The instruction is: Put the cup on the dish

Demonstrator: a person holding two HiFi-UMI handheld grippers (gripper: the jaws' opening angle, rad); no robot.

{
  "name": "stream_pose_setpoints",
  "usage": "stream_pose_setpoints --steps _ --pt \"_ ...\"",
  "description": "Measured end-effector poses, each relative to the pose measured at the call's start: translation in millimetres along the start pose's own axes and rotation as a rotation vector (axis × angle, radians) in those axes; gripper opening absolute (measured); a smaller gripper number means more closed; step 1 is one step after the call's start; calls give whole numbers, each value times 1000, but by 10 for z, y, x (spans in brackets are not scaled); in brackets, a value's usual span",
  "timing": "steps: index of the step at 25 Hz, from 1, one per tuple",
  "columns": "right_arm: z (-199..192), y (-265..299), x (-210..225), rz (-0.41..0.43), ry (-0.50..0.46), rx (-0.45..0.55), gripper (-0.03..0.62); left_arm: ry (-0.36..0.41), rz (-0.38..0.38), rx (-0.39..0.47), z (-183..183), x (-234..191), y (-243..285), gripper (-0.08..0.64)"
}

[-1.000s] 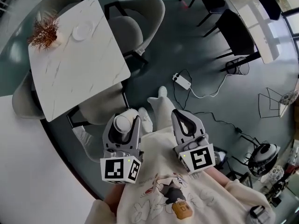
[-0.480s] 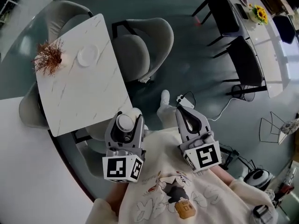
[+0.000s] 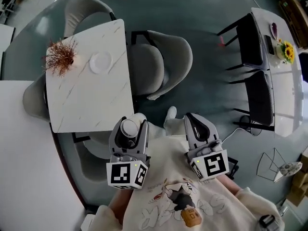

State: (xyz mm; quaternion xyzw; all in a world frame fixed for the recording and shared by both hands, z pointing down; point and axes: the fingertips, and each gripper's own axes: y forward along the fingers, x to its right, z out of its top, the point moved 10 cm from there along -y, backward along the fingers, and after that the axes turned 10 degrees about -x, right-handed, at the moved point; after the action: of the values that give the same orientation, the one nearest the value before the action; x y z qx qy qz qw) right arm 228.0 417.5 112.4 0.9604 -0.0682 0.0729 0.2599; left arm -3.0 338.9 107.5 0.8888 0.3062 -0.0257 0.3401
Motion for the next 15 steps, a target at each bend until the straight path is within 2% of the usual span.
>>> stream_pose_setpoints --steps 6,15 --pt "91 260 15 69 -15 -50 6 -42 75 1 91 -184 89 270" --pt "269 561 -103 50 -80 -82 6 -37 107 5 320 -709 430 270"
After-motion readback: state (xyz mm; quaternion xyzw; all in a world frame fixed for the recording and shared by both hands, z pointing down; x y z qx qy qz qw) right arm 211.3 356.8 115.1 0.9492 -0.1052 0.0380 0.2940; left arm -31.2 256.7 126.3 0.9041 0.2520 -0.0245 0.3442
